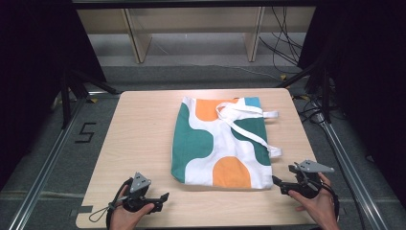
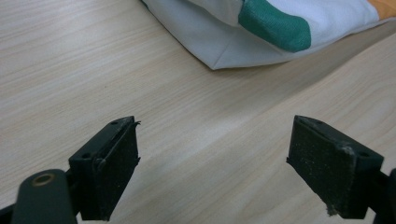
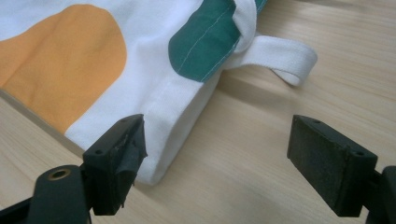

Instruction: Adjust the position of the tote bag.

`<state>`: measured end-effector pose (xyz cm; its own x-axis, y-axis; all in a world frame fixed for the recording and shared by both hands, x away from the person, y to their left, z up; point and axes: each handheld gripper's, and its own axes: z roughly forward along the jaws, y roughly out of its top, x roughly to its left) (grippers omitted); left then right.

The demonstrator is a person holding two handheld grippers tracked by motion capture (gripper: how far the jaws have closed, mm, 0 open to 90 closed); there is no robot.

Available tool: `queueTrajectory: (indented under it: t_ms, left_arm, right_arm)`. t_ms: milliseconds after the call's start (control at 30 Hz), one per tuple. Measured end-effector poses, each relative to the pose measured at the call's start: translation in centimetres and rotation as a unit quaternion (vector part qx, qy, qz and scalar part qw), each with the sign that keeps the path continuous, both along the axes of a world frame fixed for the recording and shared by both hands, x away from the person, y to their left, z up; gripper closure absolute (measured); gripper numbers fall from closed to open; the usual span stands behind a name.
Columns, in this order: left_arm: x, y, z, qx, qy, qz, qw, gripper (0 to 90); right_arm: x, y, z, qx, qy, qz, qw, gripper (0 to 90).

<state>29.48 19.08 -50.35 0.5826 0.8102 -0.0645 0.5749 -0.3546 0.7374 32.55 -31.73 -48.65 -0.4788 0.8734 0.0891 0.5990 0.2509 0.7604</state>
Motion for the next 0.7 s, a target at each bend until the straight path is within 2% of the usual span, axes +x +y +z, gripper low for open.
queueTrajectory:
  t_ms: [33,67,167,200,233,267,300,333,367,400,500,533,567,600,633,700]
  left_arm:
    - [0.0,0.0,0.0,-0.008,-0.002,-0.002,1.0,14.8]
    - [0.0,-0.3,-0.1,-0.028,-0.007,0.005,0.9996,14.8]
    - [0.2,-0.7,0.0,-0.034,0.0,0.002,0.9994,14.7]
    - [0.3,-0.8,0.0,-0.036,-0.006,-0.003,0.9993,14.7]
    - [0.4,-1.1,0.1,-0.051,-0.002,-0.004,0.9987,14.8]
    - [0.6,-1.3,0.3,-0.06,-0.001,-0.004,0.9982,14.9]
    - [0.7,-1.5,0.4,-0.067,0.001,-0.006,0.9977,14.9]
    - [0.9,-1.9,0.6,-0.085,-0.007,0.002,0.9964,15.3]
    - [1.2,-2.1,0.8,-0.084,-0.007,0.002,0.9964,15.8]
    - [1.4,-2.4,1.0,-0.09,-0.015,0.008,0.9958,16.2]
    - [2.2,-2.9,1.7,-0.085,-0.025,0.012,0.996,17.4]
    - [2.6,-3.0,1.7,-0.078,-0.025,0.005,0.9966,18.7]
    - [2.9,-3.3,1.6,-0.08,-0.029,0.009,0.9964,20.6]
    - [3.3,-3.5,1.5,-0.082,-0.027,0.007,0.9963,21.6]
    - [3.6,-3.7,1.5,-0.079,-0.029,0.009,0.9964,24.2]
    - [4.0,-4.3,1.2,-0.076,-0.03,0.002,0.9966,27.3]
  right_arm:
    - [0.2,-0.2,-0.1,-0.009,-0.015,0.01,0.9998,20.5]
    - [0.0,0.1,-0.1,-0.004,-0.005,0.006,1.0,20.4]
    - [0.5,-0.1,0.0,-0.016,-0.019,0.024,0.9994,20.5]
    - [0.5,0.2,0.1,-0.002,-0.006,0.018,0.9998,20.5]
    - [1.0,0.1,0.2,-0.008,-0.015,0.029,0.9994,20.5]
    - [1.2,0.4,0.4,0.005,-0.016,0.023,0.9996,20.5]
    - [1.6,0.4,0.5,0.007,-0.018,0.03,0.9994,20.5]
    - [2.2,0.4,0.7,0.005,-0.024,0.041,0.9989,20.5]
    - [2.5,0.7,1.0,0.011,-0.019,0.036,0.9991,20.5]
    - [3.1,0.5,1.2,0.0,-0.032,0.044,0.9985,20.5]
    - [4.3,1.3,1.7,0.023,-0.017,0.035,0.999,21.3]
    - [5.1,1.2,1.8,0.001,-0.035,0.034,0.9988,21.6]
    - [5.8,1.1,1.9,-0.003,-0.035,0.043,0.9985,22.6]
    - [6.2,1.4,2.1,0.005,-0.025,0.035,0.9991,23.4]
    - [7.6,1.4,2.1,0.0,-0.032,0.037,0.9988,23.0]
    - [8.2,1.5,2.0,-0.004,-0.028,0.031,0.9991,21.8]
